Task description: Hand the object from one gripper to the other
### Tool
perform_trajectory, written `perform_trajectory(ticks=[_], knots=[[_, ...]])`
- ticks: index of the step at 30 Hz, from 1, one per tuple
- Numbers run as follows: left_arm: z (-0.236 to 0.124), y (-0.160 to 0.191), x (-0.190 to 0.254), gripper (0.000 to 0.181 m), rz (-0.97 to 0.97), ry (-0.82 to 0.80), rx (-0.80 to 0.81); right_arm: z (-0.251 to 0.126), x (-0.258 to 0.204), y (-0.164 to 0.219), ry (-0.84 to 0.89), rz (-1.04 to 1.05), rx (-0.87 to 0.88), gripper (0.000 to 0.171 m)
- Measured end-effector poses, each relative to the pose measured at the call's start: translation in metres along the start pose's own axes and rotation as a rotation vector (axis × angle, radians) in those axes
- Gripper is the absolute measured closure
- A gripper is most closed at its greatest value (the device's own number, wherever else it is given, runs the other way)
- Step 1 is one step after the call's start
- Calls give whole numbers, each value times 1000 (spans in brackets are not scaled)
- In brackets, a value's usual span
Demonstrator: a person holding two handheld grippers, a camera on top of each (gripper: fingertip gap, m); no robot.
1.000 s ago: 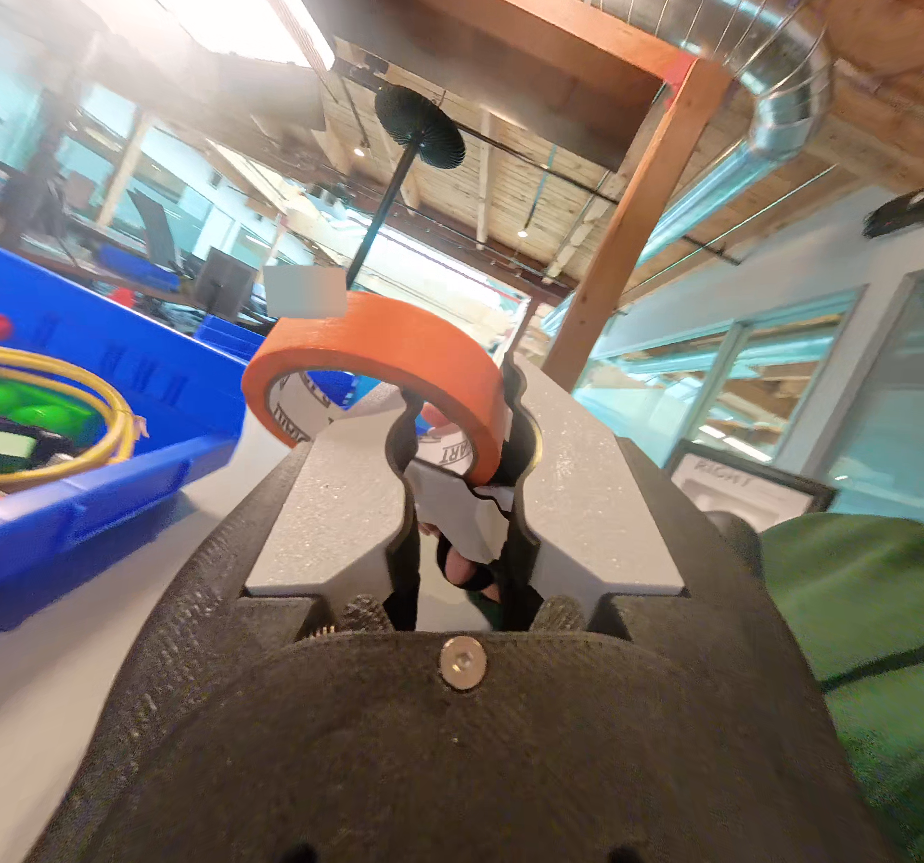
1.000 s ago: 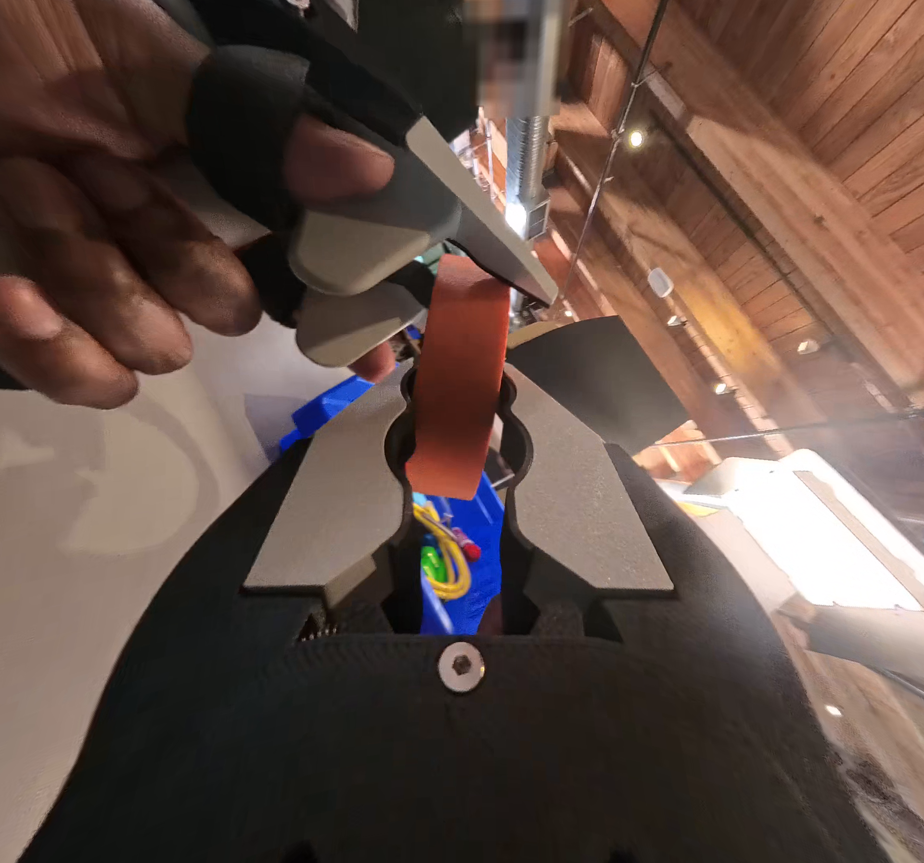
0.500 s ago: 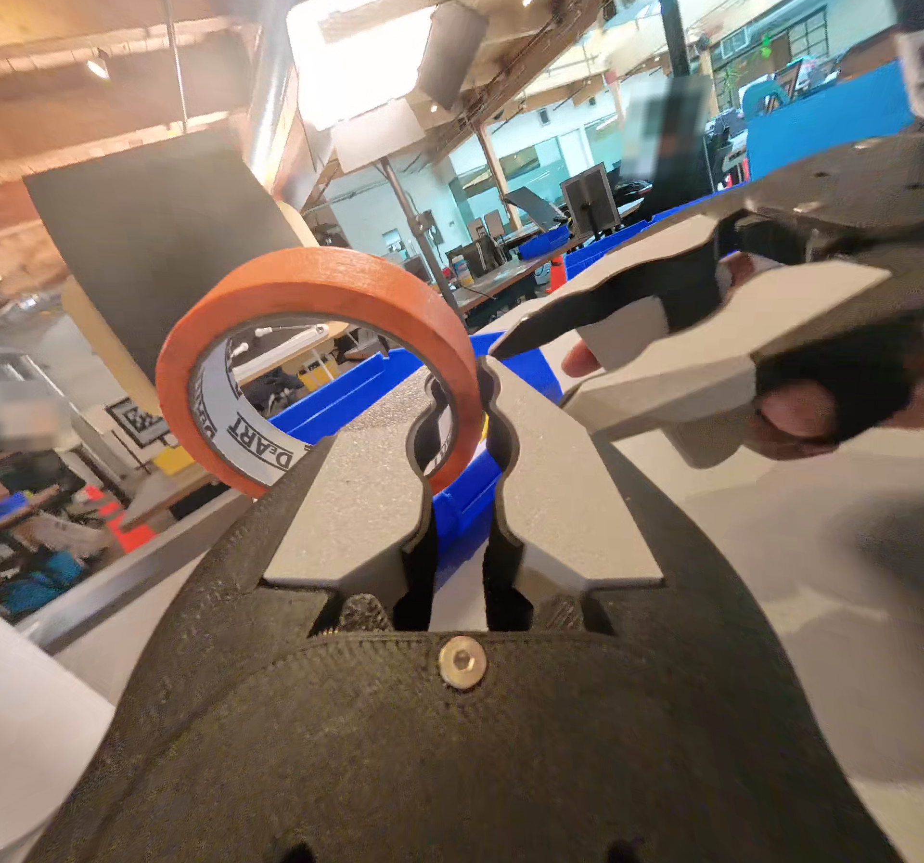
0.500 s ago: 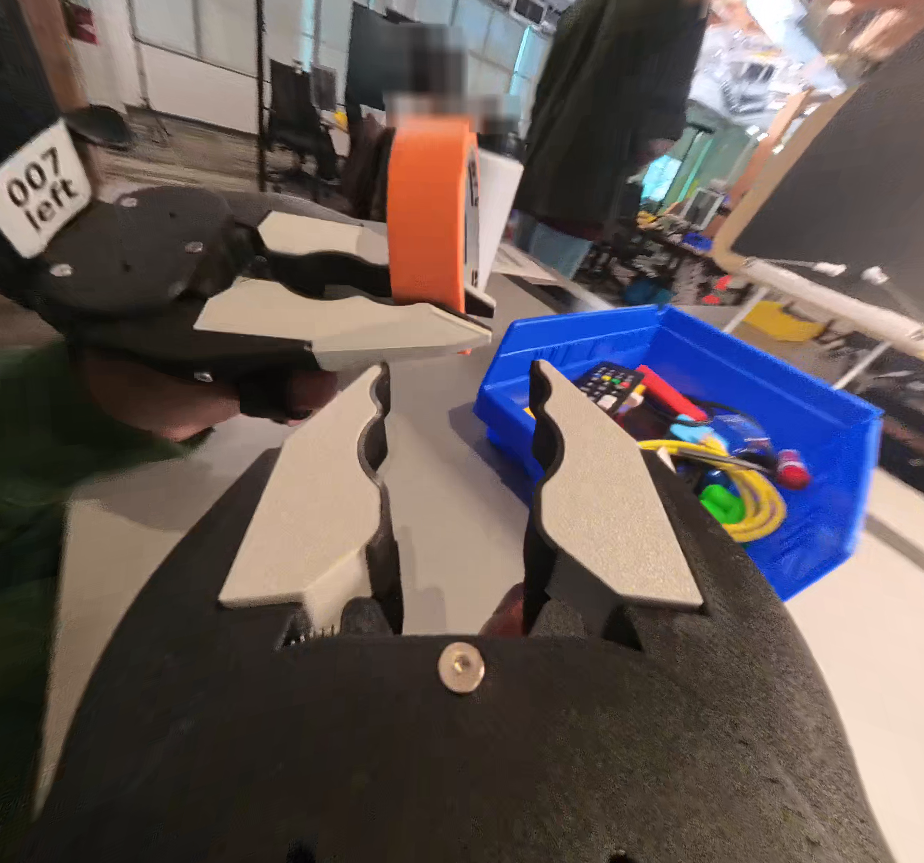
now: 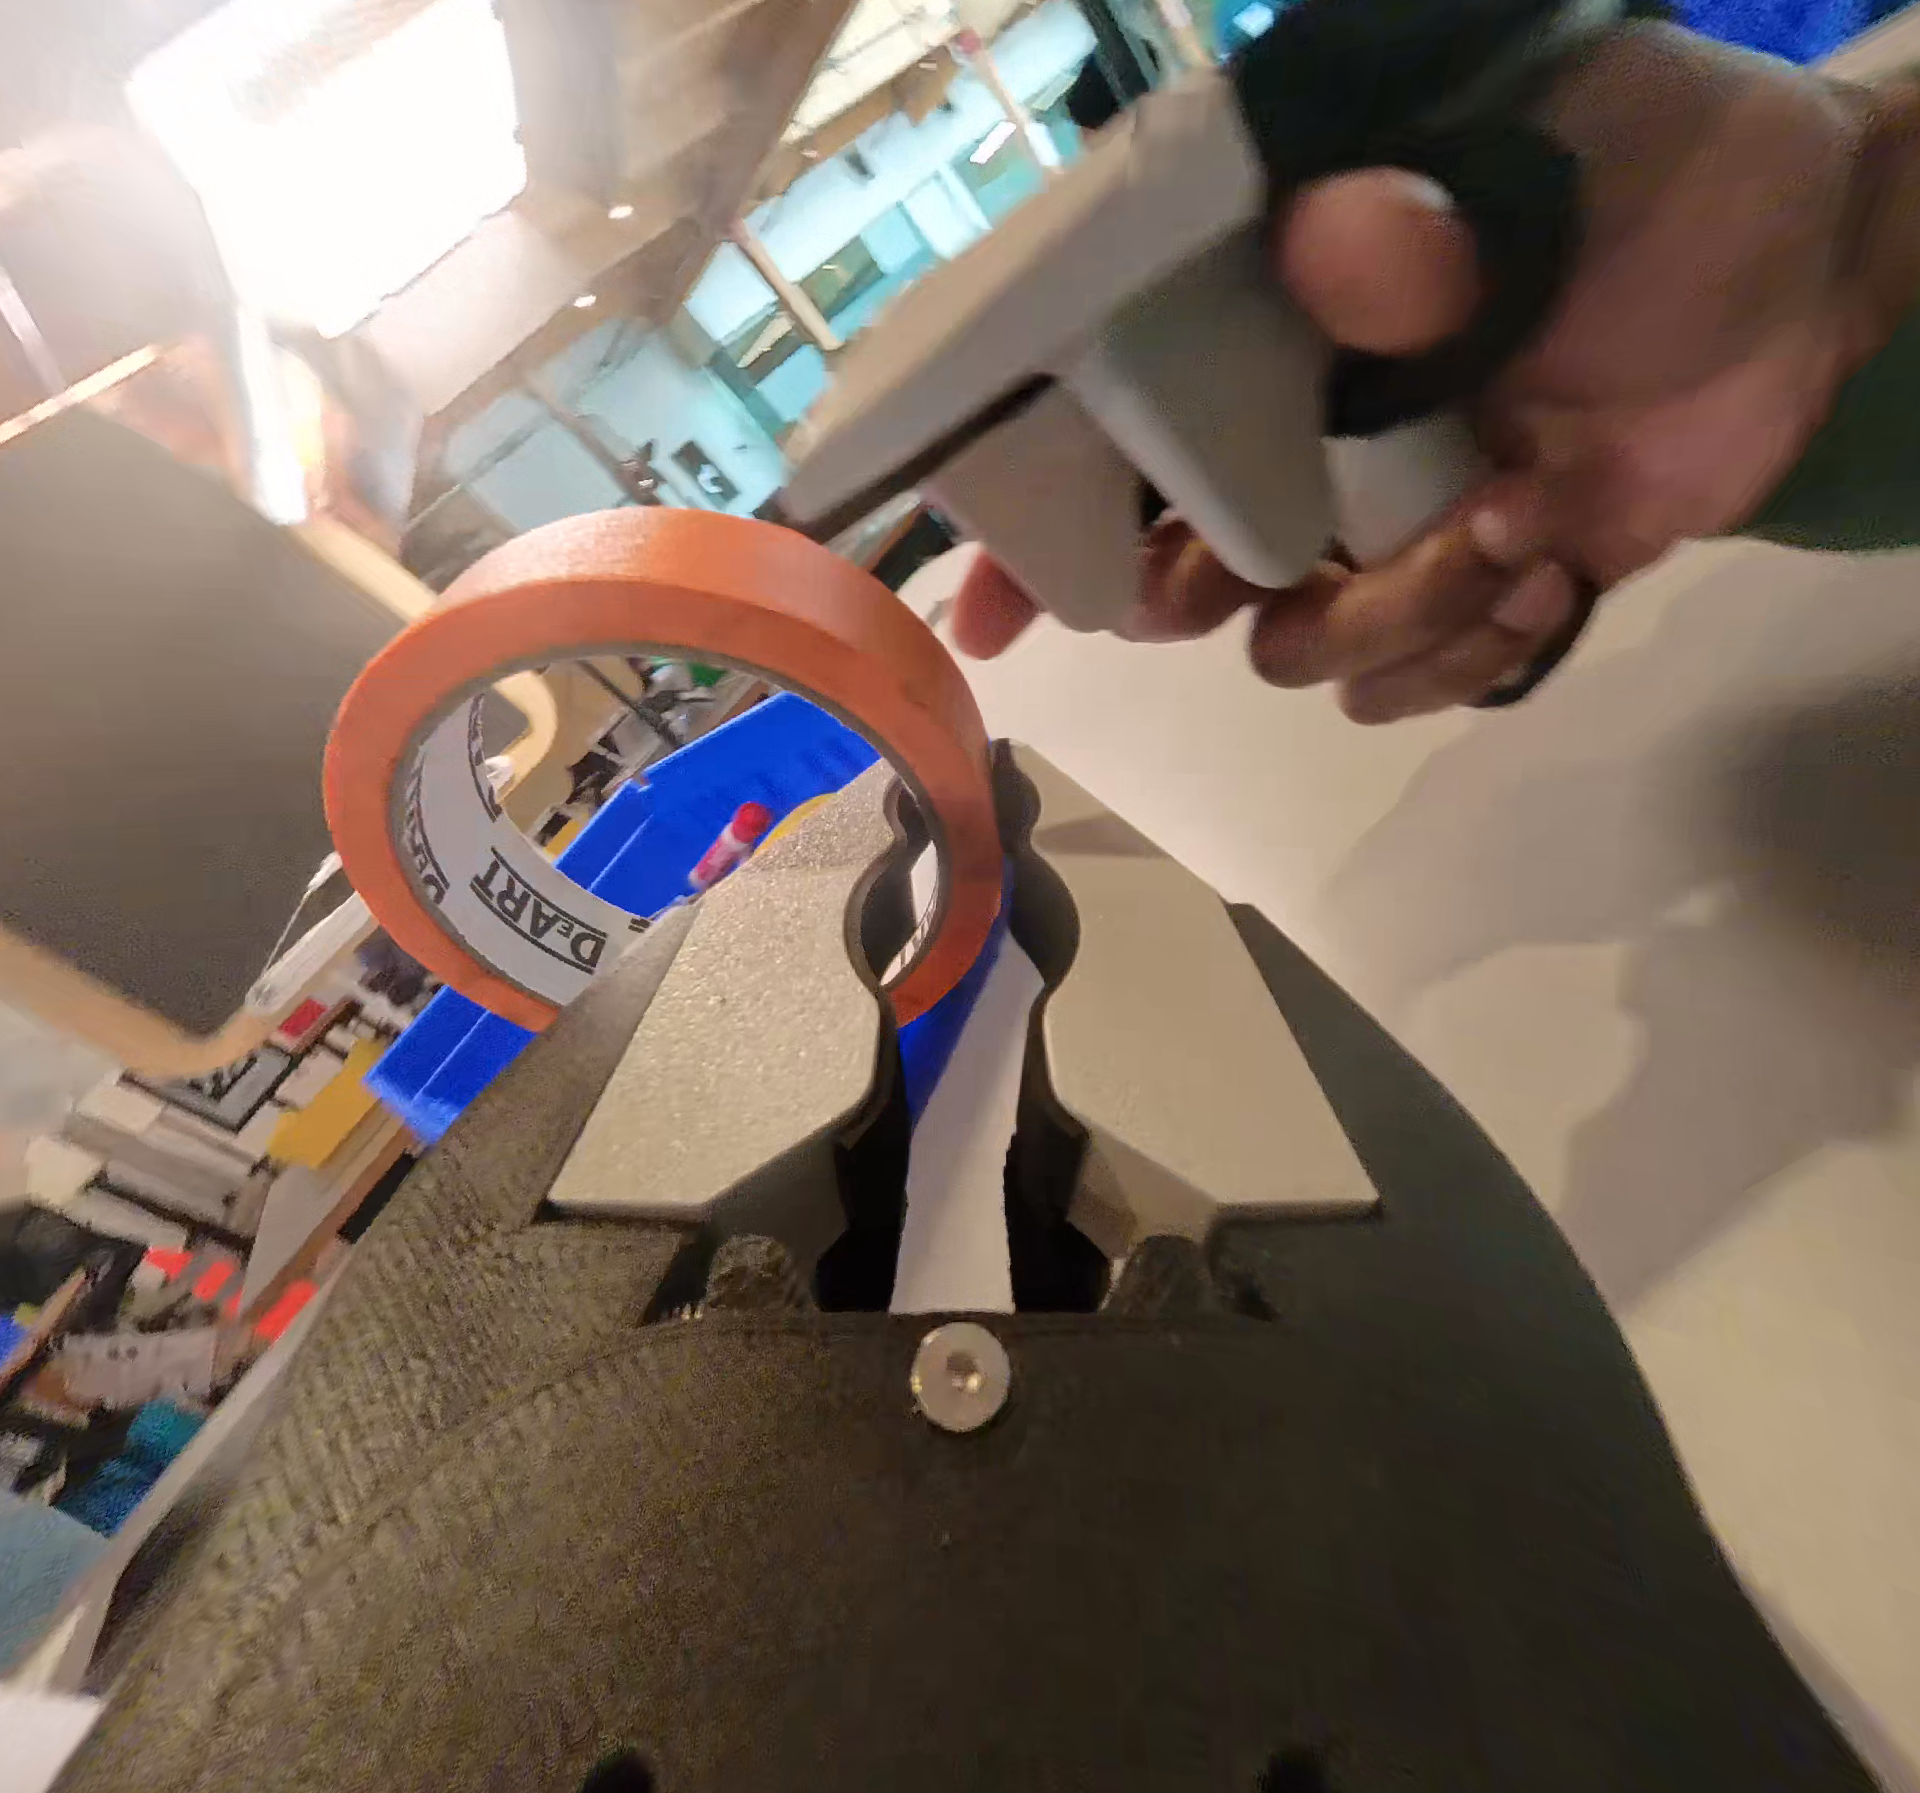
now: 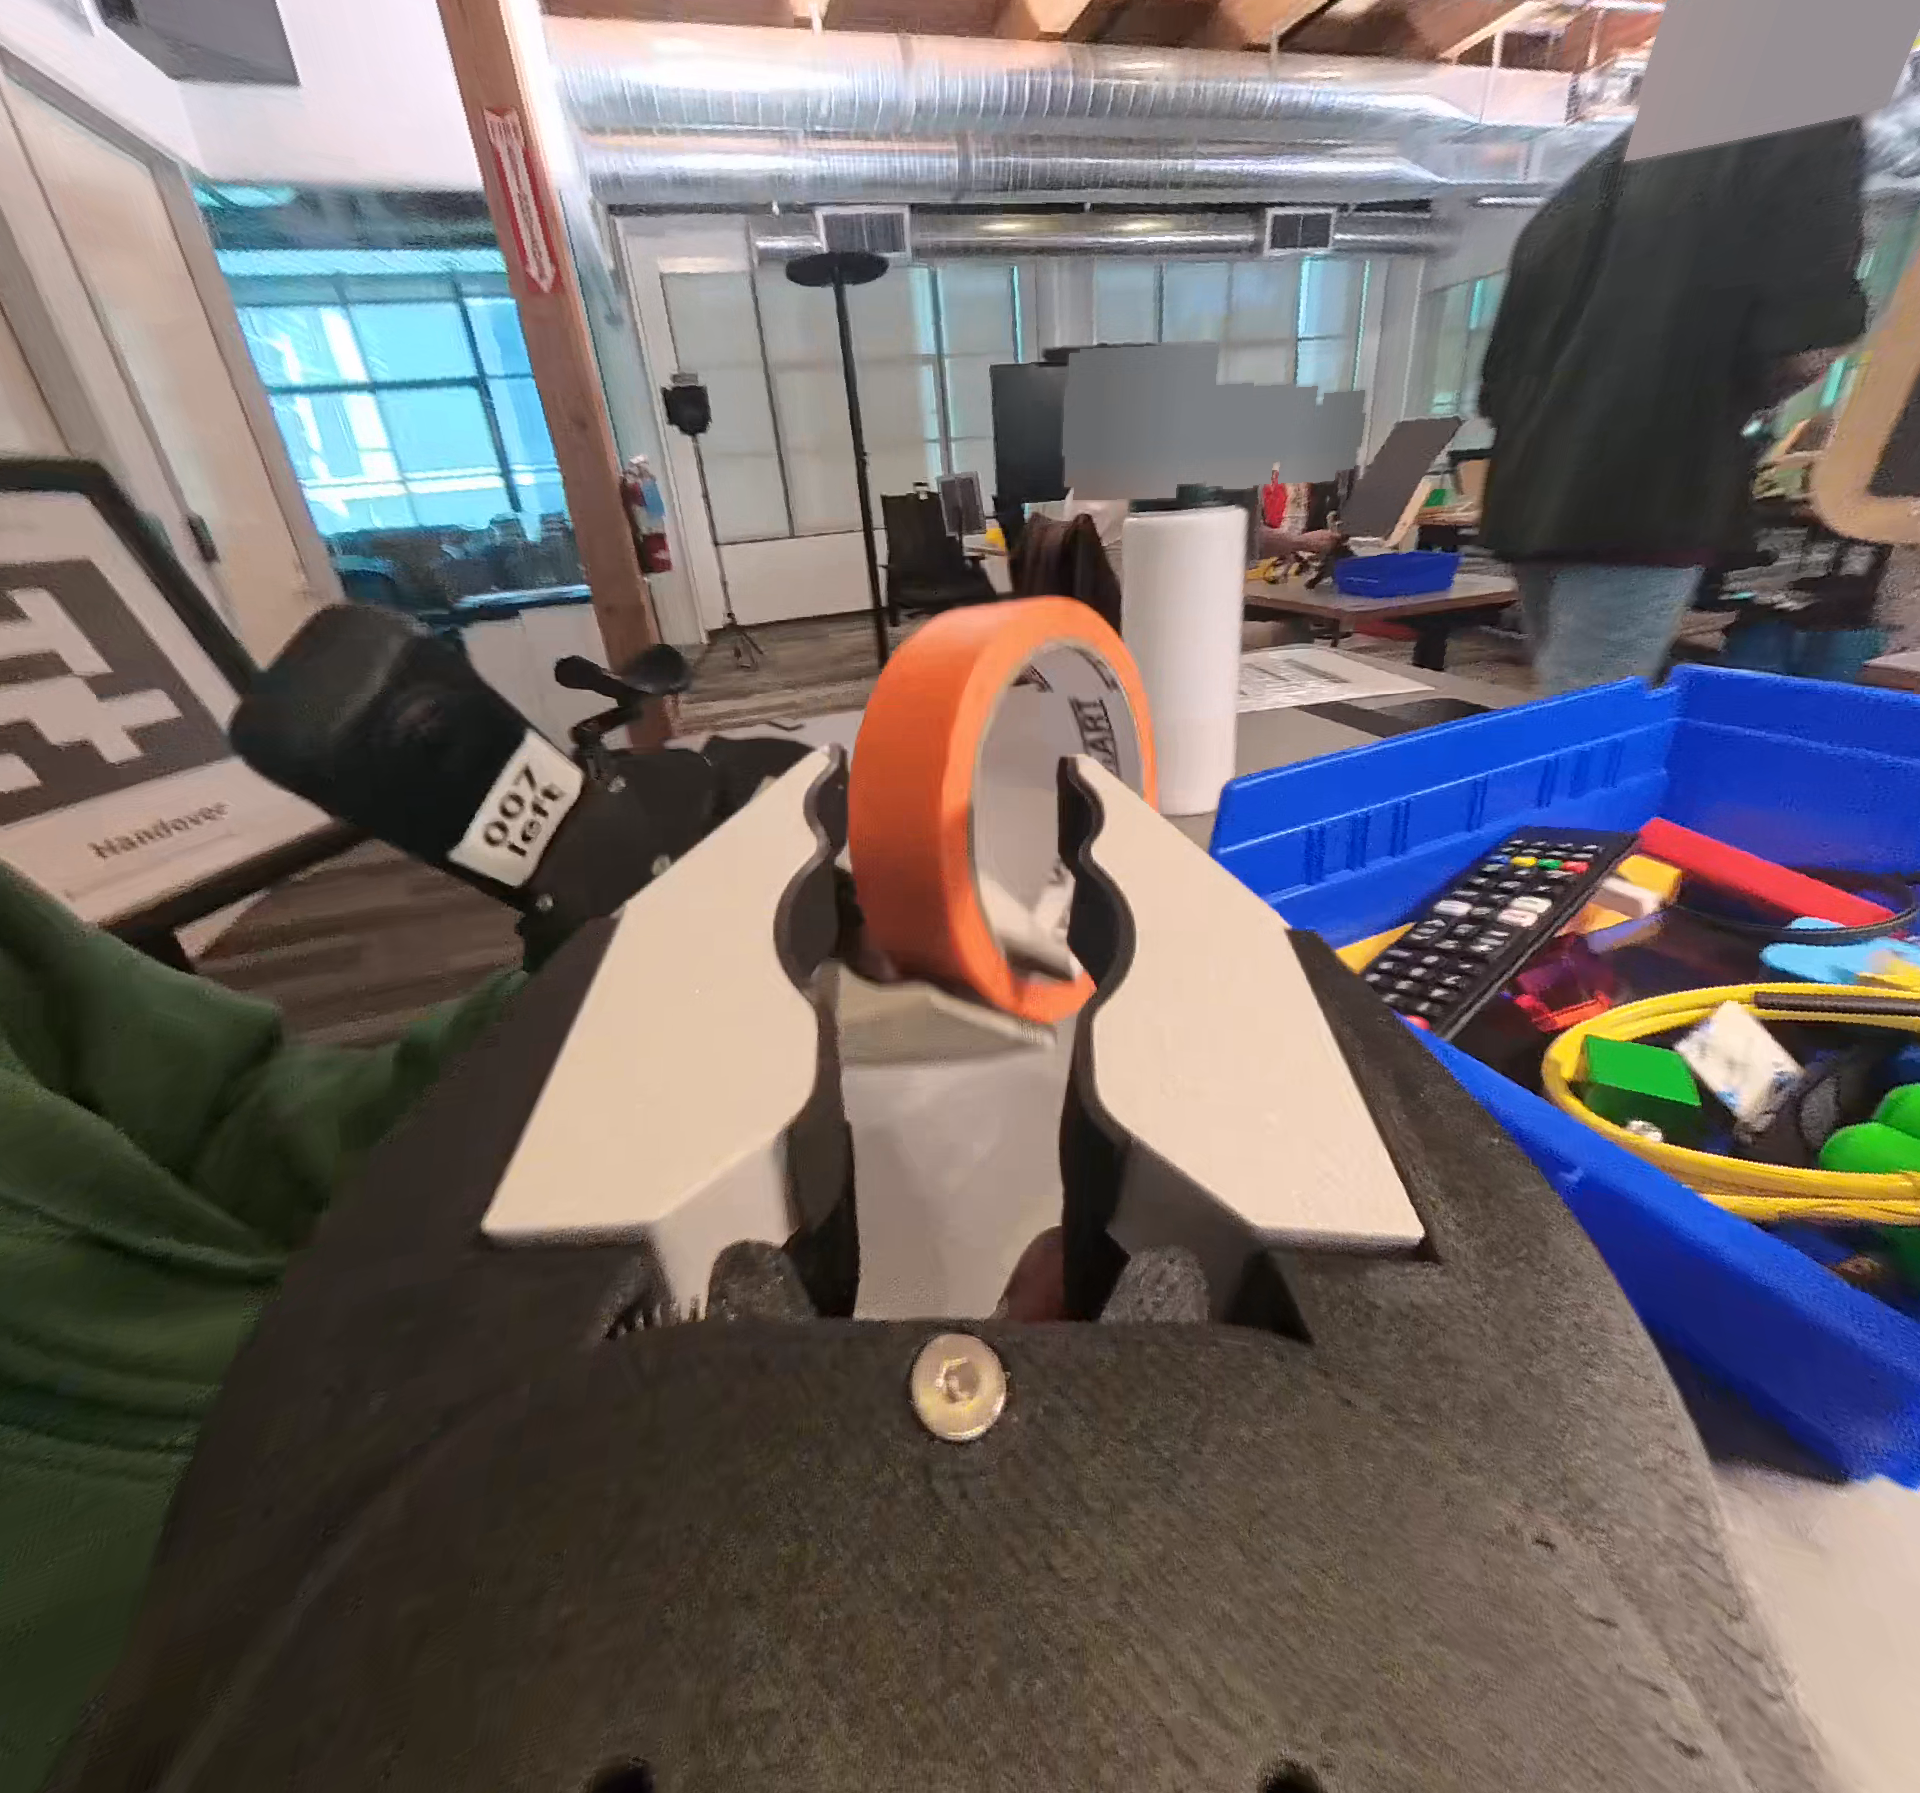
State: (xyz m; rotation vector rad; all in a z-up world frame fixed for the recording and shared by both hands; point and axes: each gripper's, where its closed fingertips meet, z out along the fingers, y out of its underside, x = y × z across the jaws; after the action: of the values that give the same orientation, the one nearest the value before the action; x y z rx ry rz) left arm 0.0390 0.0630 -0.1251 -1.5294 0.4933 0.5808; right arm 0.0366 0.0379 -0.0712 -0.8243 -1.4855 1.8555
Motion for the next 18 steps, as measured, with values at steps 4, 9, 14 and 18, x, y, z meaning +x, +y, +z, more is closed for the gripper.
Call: perform_trajectory(ticks=[4, 9, 14, 18], knots=[[5, 4, 31, 169, 94, 133, -24, 4, 2, 13, -11, 74, -66, 139], [8, 12, 25, 163, 28, 105, -58, 4, 10, 9, 61, 3, -48, 143], [0, 1, 9, 142, -343, 158, 29, -1, 21, -3, 205, -176, -3, 152], [-12, -14, -5, 134, -808, 304, 161, -2, 21, -12, 281, -337, 25, 153]])
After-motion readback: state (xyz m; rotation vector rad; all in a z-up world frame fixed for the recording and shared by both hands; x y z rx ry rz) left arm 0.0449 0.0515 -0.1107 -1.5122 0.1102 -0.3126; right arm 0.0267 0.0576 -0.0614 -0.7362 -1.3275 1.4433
